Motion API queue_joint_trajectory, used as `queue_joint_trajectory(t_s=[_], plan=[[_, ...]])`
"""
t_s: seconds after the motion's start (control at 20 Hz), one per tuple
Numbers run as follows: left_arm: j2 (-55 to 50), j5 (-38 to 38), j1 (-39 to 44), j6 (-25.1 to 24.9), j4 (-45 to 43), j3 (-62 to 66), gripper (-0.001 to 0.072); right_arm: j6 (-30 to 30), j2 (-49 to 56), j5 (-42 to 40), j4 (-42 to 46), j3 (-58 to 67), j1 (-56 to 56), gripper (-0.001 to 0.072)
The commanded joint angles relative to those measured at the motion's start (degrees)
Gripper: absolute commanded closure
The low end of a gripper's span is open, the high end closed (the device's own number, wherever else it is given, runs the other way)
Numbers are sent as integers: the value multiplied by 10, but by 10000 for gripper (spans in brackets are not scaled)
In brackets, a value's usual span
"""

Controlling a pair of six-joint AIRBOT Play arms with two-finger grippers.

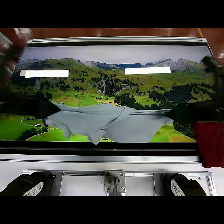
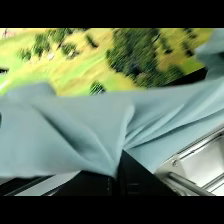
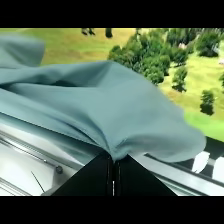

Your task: Fold the shirts.

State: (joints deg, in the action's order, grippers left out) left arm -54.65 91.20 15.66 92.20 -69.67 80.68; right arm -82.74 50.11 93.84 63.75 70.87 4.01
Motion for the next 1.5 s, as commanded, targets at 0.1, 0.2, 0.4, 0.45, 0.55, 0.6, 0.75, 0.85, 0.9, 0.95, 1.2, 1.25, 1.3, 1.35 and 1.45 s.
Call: queue_joint_trajectory(t_s=[0.1,0.2,0.4,0.45,0.55,0.6,0.75,0.85,0.9,0.95,1.2,1.25,1.3,1.35,1.45], plan=[[-190,-151,-16,-59,-37,-51,666,2,182,-285,64,-87,0,650],[-266,-221,-32,-60,-36,-27,666,2,241,-404,16,-87,0,650],[-367,-328,-49,-60,-14,39,665,-3,323,-537,-101,-87,-3,650],[-382,-354,-49,-60,-1,43,663,-2,343,-546,-130,-87,-9,650],[-410,-376,-49,-60,37,42,556,0,373,-551,-142,-87,-24,604],[-419,-365,-50,-60,43,42,398,7,382,-553,-140,-87,-28,404],[-413,-228,-81,-60,-6,49,221,74,355,-485,-112,-85,-1,135],[-394,-123,-131,-61,-37,50,168,80,316,-406,-29,-85,43,135],[-382,-89,-157,-64,-34,47,124,79,297,-355,10,-85,74,135],[-372,-63,-178,-71,-25,42,36,74,285,-298,29,-86,106,133],[-358,-106,-183,-91,62,-59,-3,91,282,-157,23,-136,201,36],[-358,-134,-172,-91,77,-88,-4,92,282,-159,19,-154,202,36],[-358,-162,-162,-91,89,-114,-4,96,282,-165,11,-168,202,37],[-358,-184,-153,-93,95,-134,-4,102,282,-176,-12,-182,202,36],[-365,-217,-137,-96,107,-155,-4,104,282,-199,-38,-195,202,36]])
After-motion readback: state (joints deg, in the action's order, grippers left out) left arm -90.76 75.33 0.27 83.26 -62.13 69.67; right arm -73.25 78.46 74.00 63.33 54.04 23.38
